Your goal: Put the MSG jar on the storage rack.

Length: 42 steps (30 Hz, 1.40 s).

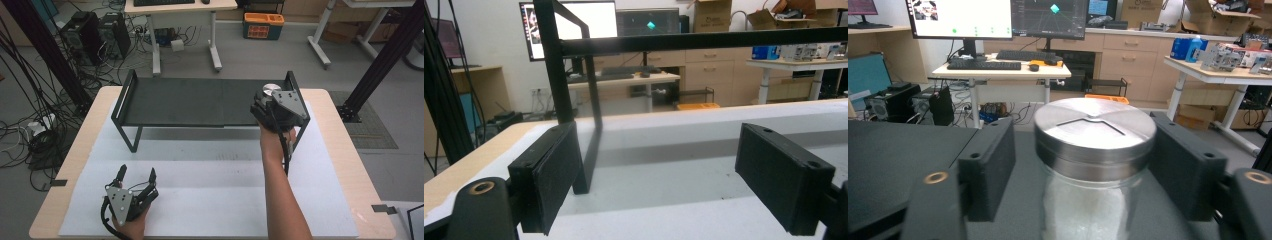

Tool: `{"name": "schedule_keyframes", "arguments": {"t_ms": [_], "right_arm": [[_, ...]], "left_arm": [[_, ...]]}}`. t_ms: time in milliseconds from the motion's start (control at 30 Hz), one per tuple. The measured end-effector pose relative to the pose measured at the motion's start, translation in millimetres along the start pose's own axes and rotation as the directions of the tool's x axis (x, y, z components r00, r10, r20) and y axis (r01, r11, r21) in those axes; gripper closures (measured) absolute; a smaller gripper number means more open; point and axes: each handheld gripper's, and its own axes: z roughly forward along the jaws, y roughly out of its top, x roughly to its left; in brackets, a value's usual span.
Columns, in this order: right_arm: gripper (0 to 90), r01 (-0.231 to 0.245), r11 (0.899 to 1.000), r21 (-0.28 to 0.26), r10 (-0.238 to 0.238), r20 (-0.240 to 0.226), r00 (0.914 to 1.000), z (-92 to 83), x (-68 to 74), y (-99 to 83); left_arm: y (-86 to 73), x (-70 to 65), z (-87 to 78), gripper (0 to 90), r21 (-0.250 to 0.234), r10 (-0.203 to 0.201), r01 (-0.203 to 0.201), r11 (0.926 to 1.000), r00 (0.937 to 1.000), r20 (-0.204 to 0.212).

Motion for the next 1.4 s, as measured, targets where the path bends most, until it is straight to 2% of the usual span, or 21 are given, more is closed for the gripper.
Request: {"name": "schedule_keyframes", "arguments": {"t_ms": [167, 400, 633, 767, 1200, 1267, 1400], "right_arm": [[23.9, 0.003, 1.0, -0.007, -0.002, 0.016, 0.9999, -1.8, 3.8, -0.2], [22.3, -0.009, 1.0, 0.001, 0.009, 0.019, 0.9998, -4.1, 1.2, 1.0], [20.1, -0.016, 1.0, -0.001, 0.016, 0.016, 0.9998, -14.7, 0.1, 2.6], [20.1, -0.01, 1.0, -0.021, 0.01, 0.016, 0.9998, -24.1, 1.4, -0.7], [20.1, -0.033, 0.993, -0.112, 0.032, -0.015, 0.9994, -84.2, -1.1, -21.1], [20.1, -0.036, 0.992, -0.118, 0.034, -0.018, 0.9993, -88.4, -0.6, -23.5], [20.2, -0.04, 0.988, -0.148, 0.036, -0.029, 0.9989, -108.9, 3.1, -37.7]], "left_arm": [[-0.2, 0.1, 0.0, 18.2, -0.001, -0.001, 0.001, 1.0, 1.0, 0.001], [0.3, 0.6, -0.1, 18.2, 0.002, 0.001, -0.001, 1.0, 1.0, 0.004], [-0.1, 0.4, 0.0, 18.2, -0.001, -0.001, 0.001, 1.0, 1.0, 0.002], [-0.2, 0.5, 0.0, 18.2, -0.002, -0.001, 0.001, 1.0, 1.0, 0.003], [-0.4, 0.7, -0.1, 18.1, -0.003, -0.003, 0.003, 1.0, 1.0, 0.007], [-0.4, 0.8, -0.1, 18.1, -0.003, -0.001, 0.001, 1.0, 1.0, 0.007], [-0.2, 1.0, -0.1, 18.1, -0.001, 0.001, -0.001, 1.0, 0.9999, 0.01]]}}
